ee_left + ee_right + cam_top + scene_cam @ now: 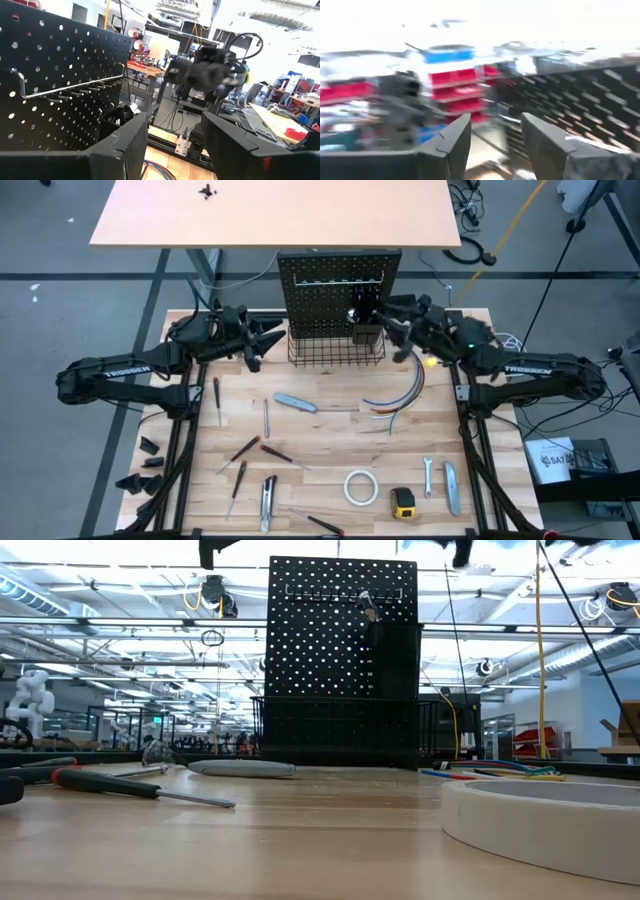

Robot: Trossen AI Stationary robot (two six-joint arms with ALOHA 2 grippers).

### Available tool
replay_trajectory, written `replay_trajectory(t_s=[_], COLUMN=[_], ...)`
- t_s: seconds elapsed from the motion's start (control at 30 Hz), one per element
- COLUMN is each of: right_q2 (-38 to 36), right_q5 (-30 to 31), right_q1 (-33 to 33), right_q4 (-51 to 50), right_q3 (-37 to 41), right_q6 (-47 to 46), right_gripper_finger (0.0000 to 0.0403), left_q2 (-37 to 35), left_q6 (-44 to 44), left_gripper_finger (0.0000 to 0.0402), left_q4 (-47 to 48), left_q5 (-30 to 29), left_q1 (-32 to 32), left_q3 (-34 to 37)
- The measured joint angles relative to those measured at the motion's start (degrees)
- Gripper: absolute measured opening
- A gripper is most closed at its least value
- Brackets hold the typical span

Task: Hang tools onto peg board
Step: Put the wrench into the black bin on the pegboard

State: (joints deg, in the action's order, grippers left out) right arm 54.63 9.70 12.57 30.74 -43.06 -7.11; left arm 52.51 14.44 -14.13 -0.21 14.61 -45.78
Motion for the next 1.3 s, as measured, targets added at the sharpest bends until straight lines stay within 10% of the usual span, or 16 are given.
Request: replay_trajectory(t_s=[0.27, 0.5, 1.3], right_q2=[0.5, 1.4, 9.1], right_q5=[-12.9, -13.1, -12.8], right_q1=[-4.2, -6.7, -13.8], right_q4=[-10.1, -31.7, -52.3], right_q3=[-11.2, -20.6, -23.4], right_q6=[-0.3, -1.1, -18.0], right_gripper_finger=[0.016, 0.016, 0.016], left_q2=[0.0, 0.0, 0.0], left_q6=[-0.2, -1.3, -4.3], left_gripper_finger=[0.0187, 0.0187, 0.0187], left_q4=[-2.0, -2.0, 2.8], left_q5=[0.0, 0.1, 11.3], left_q1=[0.0, 0.0, -1.2], left_q3=[0.0, 0.0, -3.1])
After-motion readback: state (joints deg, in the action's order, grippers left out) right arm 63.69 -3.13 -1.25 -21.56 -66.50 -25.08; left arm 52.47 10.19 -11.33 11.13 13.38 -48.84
